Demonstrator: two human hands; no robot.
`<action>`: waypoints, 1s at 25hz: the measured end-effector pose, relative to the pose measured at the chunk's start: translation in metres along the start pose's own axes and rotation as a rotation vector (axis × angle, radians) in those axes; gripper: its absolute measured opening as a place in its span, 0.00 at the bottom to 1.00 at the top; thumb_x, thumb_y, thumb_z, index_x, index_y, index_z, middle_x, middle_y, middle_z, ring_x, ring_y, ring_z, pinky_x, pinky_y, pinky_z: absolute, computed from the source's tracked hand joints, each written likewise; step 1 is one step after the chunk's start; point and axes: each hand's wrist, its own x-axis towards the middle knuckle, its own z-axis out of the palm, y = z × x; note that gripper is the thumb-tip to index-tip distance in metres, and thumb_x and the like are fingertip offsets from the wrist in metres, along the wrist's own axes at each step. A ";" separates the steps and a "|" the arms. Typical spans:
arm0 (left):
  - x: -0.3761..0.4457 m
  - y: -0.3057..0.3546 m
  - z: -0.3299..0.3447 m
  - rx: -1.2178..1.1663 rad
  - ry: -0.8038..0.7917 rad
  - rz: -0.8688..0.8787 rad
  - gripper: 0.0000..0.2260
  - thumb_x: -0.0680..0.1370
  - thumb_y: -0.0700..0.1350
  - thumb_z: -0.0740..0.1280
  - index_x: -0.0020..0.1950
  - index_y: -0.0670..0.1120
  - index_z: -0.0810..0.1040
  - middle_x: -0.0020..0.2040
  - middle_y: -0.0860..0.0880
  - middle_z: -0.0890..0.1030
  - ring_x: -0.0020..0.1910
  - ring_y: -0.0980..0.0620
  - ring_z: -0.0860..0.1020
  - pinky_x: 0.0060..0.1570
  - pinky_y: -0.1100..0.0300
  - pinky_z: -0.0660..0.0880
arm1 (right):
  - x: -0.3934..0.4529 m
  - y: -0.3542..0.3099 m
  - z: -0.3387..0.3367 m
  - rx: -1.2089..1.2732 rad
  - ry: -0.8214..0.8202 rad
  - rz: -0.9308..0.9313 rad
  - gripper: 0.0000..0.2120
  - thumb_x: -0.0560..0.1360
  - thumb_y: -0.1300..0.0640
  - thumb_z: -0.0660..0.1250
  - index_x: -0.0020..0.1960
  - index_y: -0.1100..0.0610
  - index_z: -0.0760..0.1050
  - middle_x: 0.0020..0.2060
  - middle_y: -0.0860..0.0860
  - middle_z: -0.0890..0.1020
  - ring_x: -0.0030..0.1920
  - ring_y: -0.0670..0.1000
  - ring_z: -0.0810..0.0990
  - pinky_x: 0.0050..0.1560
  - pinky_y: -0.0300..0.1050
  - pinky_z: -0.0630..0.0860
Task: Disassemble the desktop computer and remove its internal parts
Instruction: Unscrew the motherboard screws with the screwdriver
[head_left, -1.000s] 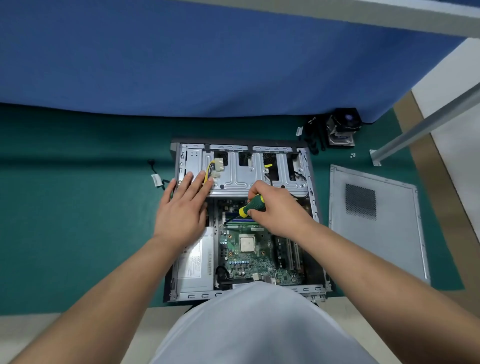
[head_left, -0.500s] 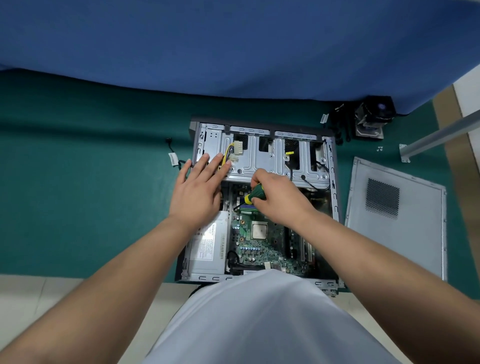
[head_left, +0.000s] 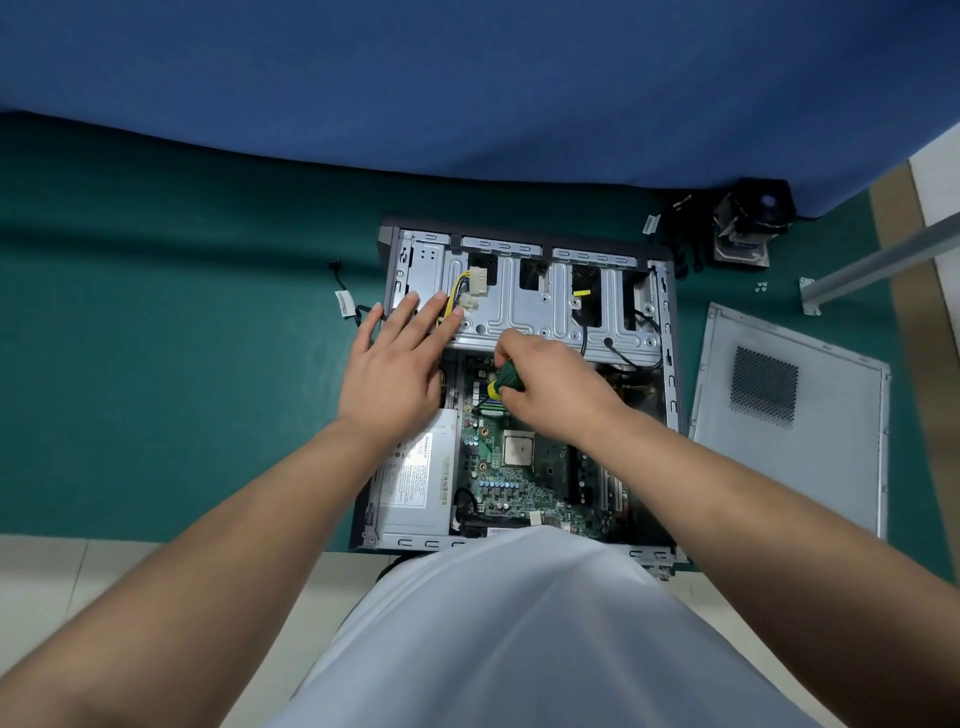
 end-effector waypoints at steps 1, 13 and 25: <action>0.000 0.000 0.000 -0.001 0.000 0.001 0.32 0.77 0.46 0.63 0.82 0.56 0.61 0.82 0.54 0.61 0.82 0.48 0.57 0.80 0.43 0.50 | 0.000 0.000 -0.001 0.016 0.007 0.005 0.13 0.75 0.56 0.71 0.54 0.49 0.67 0.44 0.46 0.73 0.40 0.51 0.74 0.33 0.43 0.65; 0.001 0.000 -0.001 -0.004 -0.001 0.001 0.33 0.77 0.45 0.63 0.82 0.55 0.61 0.82 0.53 0.61 0.82 0.48 0.57 0.80 0.43 0.50 | 0.000 -0.003 0.000 0.016 0.007 0.014 0.14 0.76 0.56 0.71 0.52 0.48 0.65 0.45 0.46 0.73 0.40 0.51 0.74 0.34 0.45 0.64; 0.001 0.001 0.000 -0.002 -0.001 0.001 0.32 0.78 0.46 0.63 0.82 0.56 0.61 0.82 0.53 0.61 0.82 0.48 0.57 0.80 0.42 0.50 | 0.000 -0.007 0.000 -0.010 0.022 -0.030 0.13 0.76 0.56 0.71 0.54 0.51 0.68 0.47 0.48 0.75 0.43 0.54 0.76 0.40 0.48 0.72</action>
